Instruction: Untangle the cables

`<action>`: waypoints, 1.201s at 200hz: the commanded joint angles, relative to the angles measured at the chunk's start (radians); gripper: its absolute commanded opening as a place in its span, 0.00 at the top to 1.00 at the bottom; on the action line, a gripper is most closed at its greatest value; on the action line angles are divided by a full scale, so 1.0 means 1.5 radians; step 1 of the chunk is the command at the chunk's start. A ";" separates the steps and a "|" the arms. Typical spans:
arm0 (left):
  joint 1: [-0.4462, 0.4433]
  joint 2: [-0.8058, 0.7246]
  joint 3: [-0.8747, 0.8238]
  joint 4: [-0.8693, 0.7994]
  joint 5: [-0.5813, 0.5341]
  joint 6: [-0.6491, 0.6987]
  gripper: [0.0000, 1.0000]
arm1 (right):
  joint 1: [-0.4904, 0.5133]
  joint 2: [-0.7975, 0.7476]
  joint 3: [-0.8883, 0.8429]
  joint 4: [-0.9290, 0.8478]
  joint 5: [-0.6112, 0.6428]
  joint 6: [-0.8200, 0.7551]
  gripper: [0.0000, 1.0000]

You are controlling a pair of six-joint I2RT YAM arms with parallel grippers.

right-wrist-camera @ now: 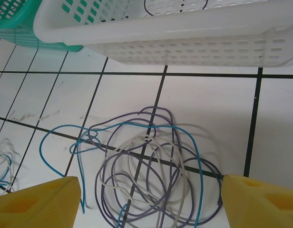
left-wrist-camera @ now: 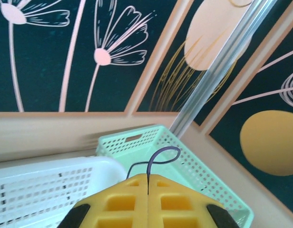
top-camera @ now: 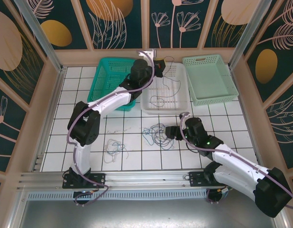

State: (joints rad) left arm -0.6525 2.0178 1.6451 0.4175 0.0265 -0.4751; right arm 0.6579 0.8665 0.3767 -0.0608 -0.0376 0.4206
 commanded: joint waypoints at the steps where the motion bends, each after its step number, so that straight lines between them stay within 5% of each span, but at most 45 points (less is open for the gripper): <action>1: 0.007 -0.020 0.005 -0.071 -0.034 0.033 0.85 | -0.003 -0.002 0.028 -0.026 0.020 -0.008 0.21; 53: 0.006 0.047 0.102 -0.233 -0.018 0.072 0.53 | -0.004 0.054 0.079 -0.087 0.024 -0.027 0.21; 116: 0.006 -0.115 -0.062 -0.144 -0.015 0.048 0.16 | 0.000 0.128 0.120 -0.127 0.011 -0.044 0.27; 167: 0.005 -0.335 -0.298 -0.128 -0.030 -0.004 0.13 | 0.004 0.150 0.133 -0.083 -0.005 -0.045 0.30; 194: -0.002 -0.417 -0.418 -0.161 0.014 -0.099 0.20 | 0.003 0.158 0.140 -0.076 0.026 -0.045 0.30; 240: -0.071 -0.444 -0.475 -0.227 0.026 -0.181 0.23 | -0.001 0.158 0.146 -0.066 0.058 -0.039 0.27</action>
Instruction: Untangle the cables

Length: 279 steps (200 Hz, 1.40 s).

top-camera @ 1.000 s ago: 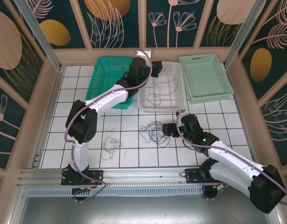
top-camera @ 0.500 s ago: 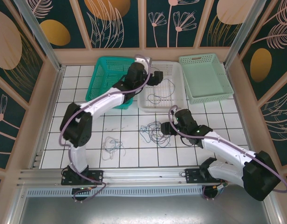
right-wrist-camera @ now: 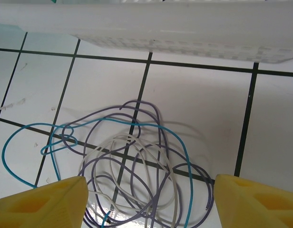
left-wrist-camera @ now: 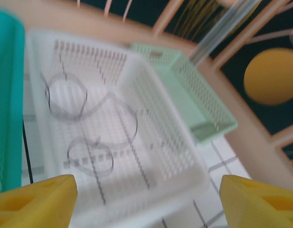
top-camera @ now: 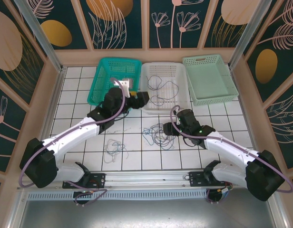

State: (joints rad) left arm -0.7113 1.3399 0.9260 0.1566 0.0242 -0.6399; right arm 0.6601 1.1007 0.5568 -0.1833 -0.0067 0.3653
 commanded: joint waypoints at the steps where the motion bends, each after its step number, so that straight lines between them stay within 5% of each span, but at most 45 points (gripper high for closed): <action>1: -0.032 0.009 0.003 -0.055 0.029 -0.074 0.24 | -0.002 0.002 0.026 0.016 0.039 -0.001 0.27; 36: -0.054 0.011 -0.073 -0.036 0.053 -0.184 0.30 | -0.010 0.002 0.029 0.015 0.061 0.017 0.25; 133: -0.109 0.071 -0.140 -0.031 0.079 -0.285 0.40 | -0.021 -0.004 0.021 0.032 0.086 0.011 0.23; 279: -0.115 0.037 -0.162 -0.092 0.043 -0.297 0.47 | -0.029 -0.040 -0.011 0.037 0.079 0.008 0.22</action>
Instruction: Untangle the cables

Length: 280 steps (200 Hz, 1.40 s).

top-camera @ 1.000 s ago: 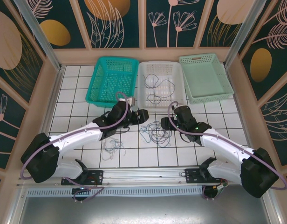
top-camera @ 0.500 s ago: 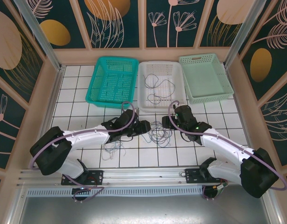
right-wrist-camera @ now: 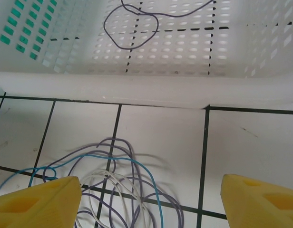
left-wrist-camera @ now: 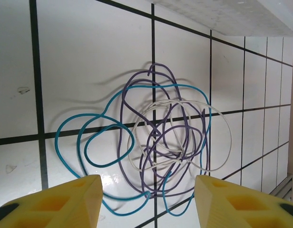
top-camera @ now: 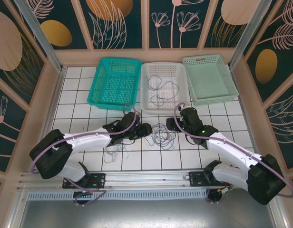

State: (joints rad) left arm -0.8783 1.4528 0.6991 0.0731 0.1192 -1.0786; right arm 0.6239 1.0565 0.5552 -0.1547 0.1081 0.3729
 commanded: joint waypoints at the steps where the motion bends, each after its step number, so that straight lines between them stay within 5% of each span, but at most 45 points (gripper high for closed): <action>1: -0.003 -0.039 -0.011 -0.037 -0.021 -0.005 0.46 | -0.005 -0.010 -0.010 0.019 0.003 0.003 0.22; 162: -0.012 0.015 -0.012 0.026 -0.018 -0.013 0.47 | -0.005 -0.021 -0.009 0.005 0.008 0.003 0.22; 192: -0.013 0.023 -0.014 0.046 -0.015 -0.013 0.60 | -0.005 -0.028 -0.016 0.007 0.009 0.009 0.22; 247: -0.012 -0.005 -0.010 0.032 -0.031 0.020 1.00 | -0.005 -0.016 -0.016 0.008 0.000 0.015 0.22; 280: -0.013 -0.043 -0.006 -0.001 -0.043 0.051 1.00 | -0.005 -0.015 -0.010 0.012 -0.014 0.009 0.22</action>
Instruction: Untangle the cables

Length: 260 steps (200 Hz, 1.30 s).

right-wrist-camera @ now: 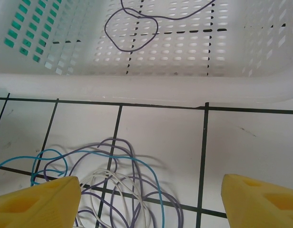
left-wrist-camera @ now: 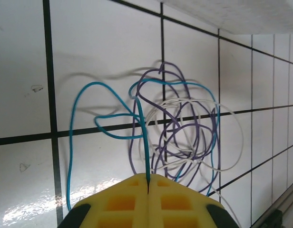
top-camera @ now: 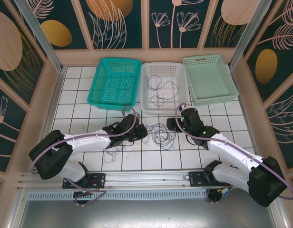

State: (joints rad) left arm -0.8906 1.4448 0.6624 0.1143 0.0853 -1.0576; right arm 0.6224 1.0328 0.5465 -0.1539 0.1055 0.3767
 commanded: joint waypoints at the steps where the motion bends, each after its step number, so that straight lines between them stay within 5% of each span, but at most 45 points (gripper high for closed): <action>1: -0.004 -0.039 0.019 -0.030 -0.020 0.038 1.00 | -0.004 0.000 -0.004 0.012 -0.014 0.006 0.22; 154: -0.005 -0.242 0.024 0.002 0.008 0.212 1.00 | -0.002 -0.048 -0.021 0.123 -0.179 -0.006 0.22; 260: -0.006 -0.249 0.056 0.057 0.139 0.290 1.00 | 0.110 0.083 0.008 0.163 0.008 -0.123 0.16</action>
State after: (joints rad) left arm -0.8906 1.0763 0.7013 0.1478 0.2241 -0.6754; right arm 0.7753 1.1099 0.5255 0.0151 0.0330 0.2436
